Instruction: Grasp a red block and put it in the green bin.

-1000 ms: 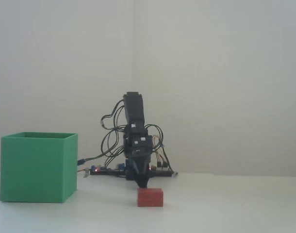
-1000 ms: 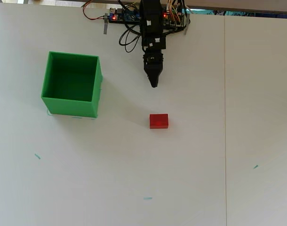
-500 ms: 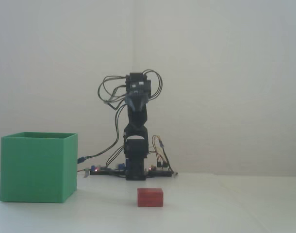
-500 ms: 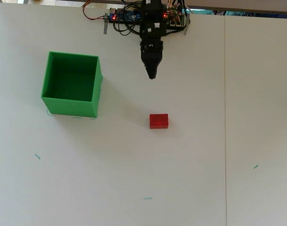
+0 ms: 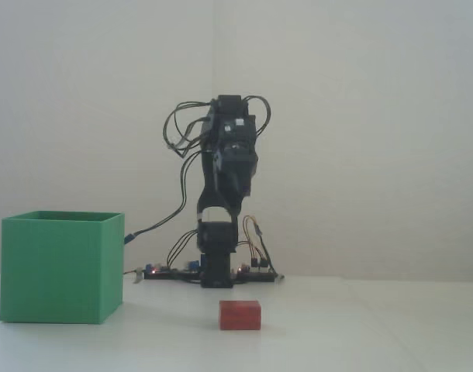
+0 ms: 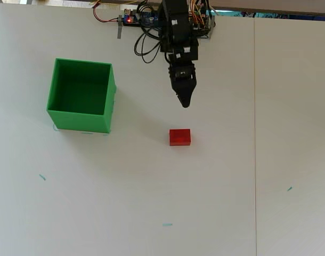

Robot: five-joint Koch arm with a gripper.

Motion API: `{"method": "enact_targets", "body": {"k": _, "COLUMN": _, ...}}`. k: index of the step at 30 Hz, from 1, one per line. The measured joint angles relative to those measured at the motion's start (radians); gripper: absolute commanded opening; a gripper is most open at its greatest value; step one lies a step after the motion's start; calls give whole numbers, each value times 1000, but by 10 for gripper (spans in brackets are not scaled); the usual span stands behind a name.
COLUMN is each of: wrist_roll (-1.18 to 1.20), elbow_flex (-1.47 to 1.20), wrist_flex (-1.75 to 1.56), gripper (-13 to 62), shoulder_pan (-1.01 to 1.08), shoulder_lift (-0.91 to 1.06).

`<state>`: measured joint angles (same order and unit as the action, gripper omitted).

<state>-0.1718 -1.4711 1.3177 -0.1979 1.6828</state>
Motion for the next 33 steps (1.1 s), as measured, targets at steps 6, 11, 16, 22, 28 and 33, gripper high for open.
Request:
{"method": "enact_targets", "body": {"k": 6, "wrist_roll": -115, "elbow_flex": 138, "wrist_flex": 2, "gripper": 359, "shoulder_pan": -40, "shoulder_lift": -143}}
{"method": "enact_targets", "body": {"k": 11, "wrist_roll": -87, "elbow_flex": 196, "wrist_flex": 78, "gripper": 369, "shoulder_pan": -32, "shoulder_lift": -230}}
{"method": "enact_targets", "body": {"k": 16, "wrist_roll": -58, "elbow_flex": 196, "wrist_flex": 178, "gripper": 372, "shoulder_pan": -20, "shoulder_lift": -308}}
{"method": "enact_targets", "body": {"k": 22, "wrist_roll": 261, "elbow_flex": 196, "wrist_flex": 227, "gripper": 365, "shoulder_pan": -78, "shoulder_lift": -318}}
{"method": "enact_targets", "body": {"k": 28, "wrist_roll": 364, "elbow_flex": 196, "wrist_flex": 227, "gripper": 365, "shoulder_pan": -86, "shoulder_lift": -318}}
{"method": "enact_targets", "body": {"k": 33, "wrist_roll": 371, "elbow_flex": 235, "wrist_flex": 227, "gripper": 365, "shoulder_pan": -86, "shoulder_lift": -373}}
